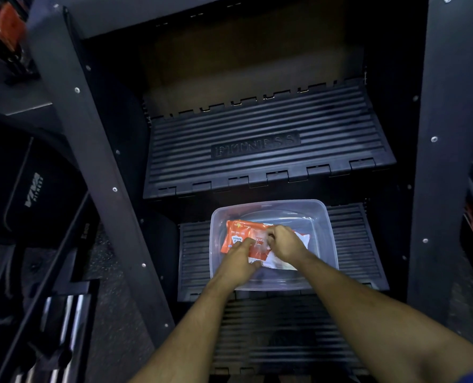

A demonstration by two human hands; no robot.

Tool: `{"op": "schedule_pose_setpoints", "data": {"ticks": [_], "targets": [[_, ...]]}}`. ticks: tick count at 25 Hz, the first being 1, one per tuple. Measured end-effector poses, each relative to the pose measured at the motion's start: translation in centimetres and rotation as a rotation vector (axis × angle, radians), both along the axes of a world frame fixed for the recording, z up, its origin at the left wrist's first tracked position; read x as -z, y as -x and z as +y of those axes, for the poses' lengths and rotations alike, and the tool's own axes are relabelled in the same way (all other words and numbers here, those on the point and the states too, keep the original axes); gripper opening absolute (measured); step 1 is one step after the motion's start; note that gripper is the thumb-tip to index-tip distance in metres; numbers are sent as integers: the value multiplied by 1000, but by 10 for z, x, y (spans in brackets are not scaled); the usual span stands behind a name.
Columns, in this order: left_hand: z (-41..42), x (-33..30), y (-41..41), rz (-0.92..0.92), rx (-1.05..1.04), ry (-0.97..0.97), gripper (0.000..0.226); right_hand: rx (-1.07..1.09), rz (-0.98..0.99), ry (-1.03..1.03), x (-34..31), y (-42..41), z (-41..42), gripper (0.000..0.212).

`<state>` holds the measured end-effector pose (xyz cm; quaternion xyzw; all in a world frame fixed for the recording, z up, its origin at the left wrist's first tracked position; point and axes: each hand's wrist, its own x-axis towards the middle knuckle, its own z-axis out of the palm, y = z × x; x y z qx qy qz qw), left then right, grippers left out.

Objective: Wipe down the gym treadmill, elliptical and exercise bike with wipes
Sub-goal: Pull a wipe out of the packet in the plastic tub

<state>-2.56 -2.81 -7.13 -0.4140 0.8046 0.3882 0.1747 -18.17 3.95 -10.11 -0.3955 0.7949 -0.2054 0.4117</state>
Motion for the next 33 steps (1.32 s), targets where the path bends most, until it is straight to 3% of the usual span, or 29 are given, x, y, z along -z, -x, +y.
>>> {"op": "schedule_pose_setpoints", "data": {"ticks": [9,13,14,17,21,25,29,33], "targets": [[0,-7,0,7,48,8,52,246,-195,-37,-10,6,-2,36],[0,-9,5,-20,46,8,52,228,-294,-24,-6,14,7,12],[0,-9,6,-26,47,9,52,189,-316,-27,-5,15,8,14],[1,-9,7,-41,40,8,53,49,-256,-61,-5,15,6,14],[3,-8,8,-59,40,9,52,76,-137,-90,-5,15,4,19],[4,-11,10,-55,30,11,51,93,-217,-76,-1,17,8,13],[6,-9,12,-58,21,30,43,156,-271,-70,-4,17,10,27],[11,-15,14,28,20,150,29,219,-295,-49,-6,19,12,22]]}}
